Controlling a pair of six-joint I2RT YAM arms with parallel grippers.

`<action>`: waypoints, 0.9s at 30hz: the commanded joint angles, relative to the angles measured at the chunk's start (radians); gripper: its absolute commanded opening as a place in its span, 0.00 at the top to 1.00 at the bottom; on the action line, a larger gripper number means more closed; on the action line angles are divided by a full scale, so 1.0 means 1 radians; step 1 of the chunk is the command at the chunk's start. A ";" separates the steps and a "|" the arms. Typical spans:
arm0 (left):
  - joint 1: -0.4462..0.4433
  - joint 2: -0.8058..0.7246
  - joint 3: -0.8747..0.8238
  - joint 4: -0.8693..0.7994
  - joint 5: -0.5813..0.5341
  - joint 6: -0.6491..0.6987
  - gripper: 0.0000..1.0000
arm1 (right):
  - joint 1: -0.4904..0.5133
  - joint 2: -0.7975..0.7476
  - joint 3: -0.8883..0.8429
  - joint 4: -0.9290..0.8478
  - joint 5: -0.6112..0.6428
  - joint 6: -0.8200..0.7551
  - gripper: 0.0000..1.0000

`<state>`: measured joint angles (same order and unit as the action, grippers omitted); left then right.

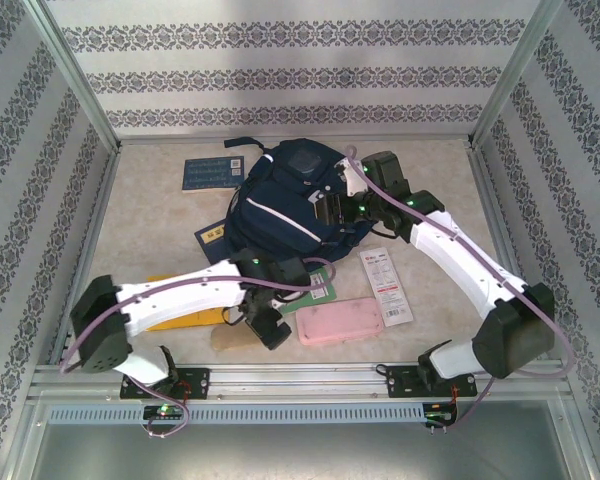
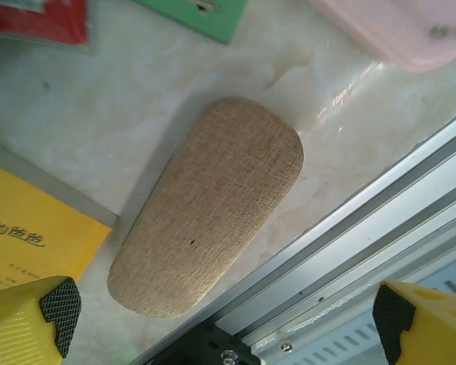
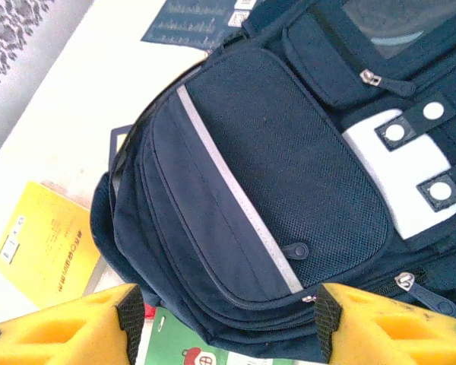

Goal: Pack books, pencil case, and school supplies into a backpack

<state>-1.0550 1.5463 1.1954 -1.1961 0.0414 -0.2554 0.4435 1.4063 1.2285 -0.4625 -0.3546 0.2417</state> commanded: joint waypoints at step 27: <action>0.076 0.374 -0.024 0.026 0.097 0.051 0.34 | -0.043 -0.092 -0.081 0.076 -0.035 0.050 0.37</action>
<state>-0.9878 1.8843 1.1877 -1.1938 0.0929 -0.2276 0.4076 1.3376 1.1561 -0.4065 -0.3782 0.2855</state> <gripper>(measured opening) 0.688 0.631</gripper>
